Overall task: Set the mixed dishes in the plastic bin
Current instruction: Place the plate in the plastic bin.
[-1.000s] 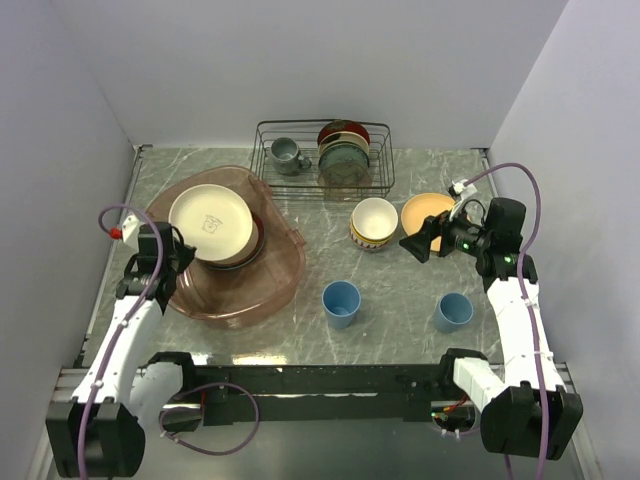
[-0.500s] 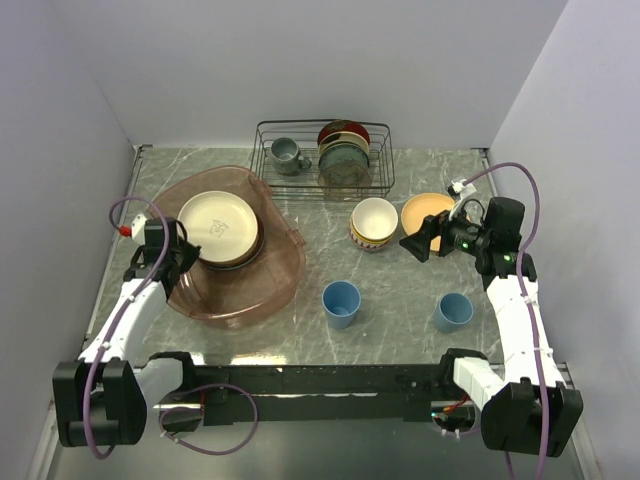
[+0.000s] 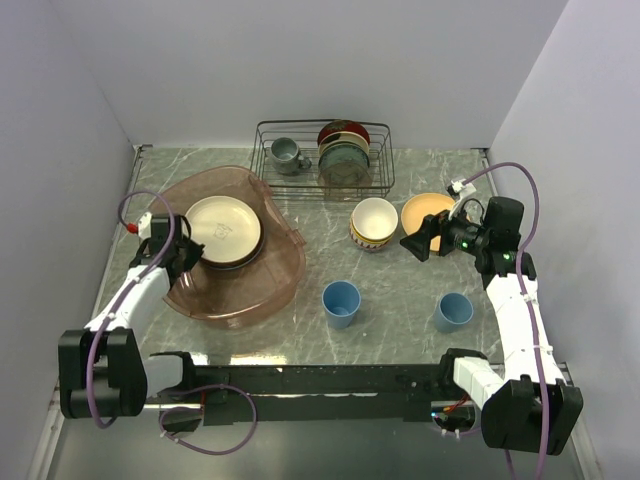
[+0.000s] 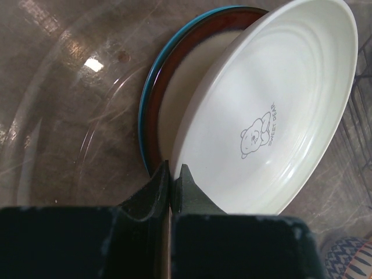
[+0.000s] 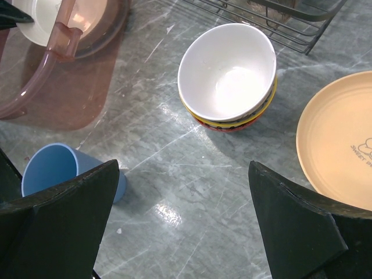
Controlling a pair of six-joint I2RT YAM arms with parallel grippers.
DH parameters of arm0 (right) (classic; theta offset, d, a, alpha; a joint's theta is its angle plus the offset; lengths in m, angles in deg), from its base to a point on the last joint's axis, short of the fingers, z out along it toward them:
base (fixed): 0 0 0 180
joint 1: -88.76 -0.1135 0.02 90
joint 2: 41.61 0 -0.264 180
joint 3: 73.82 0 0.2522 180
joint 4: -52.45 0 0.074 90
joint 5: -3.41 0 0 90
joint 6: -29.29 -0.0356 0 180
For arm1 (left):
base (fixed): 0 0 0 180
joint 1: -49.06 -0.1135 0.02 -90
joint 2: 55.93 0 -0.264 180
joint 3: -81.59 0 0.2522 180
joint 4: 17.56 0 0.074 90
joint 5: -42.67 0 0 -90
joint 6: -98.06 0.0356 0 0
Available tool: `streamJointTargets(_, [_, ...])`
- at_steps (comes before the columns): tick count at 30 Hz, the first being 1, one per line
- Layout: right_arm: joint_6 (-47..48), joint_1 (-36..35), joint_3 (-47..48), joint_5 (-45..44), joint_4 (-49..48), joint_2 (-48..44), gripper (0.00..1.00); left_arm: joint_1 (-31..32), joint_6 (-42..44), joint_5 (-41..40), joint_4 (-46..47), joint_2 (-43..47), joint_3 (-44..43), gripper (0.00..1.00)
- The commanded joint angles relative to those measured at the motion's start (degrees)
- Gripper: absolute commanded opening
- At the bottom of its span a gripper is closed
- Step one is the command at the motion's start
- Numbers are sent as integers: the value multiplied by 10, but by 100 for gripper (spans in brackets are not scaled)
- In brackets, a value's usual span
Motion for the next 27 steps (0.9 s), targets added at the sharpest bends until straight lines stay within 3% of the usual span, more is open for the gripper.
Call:
streamJointTargets(1, [11,1,7,-6,-15,0,100,-3,-7,2,34,-9,-27,5])
streamJointTargets(5, [11,1,7,-6,-14,0,100,-3,-9,1,35,-17,-26,8])
streamJointTargets(8, [13,0,7,-8,-14,1,100,-3,-8,1,34,-23,-28,16])
streamJointTargets(18, [14,0,7,-13,-14,5,100,-3,5,1,16,-4,-43,63])
streamJointTargets(27, [16,1,8,-22,-13,10,100,-3,32,-1,-19,44,-65,77])
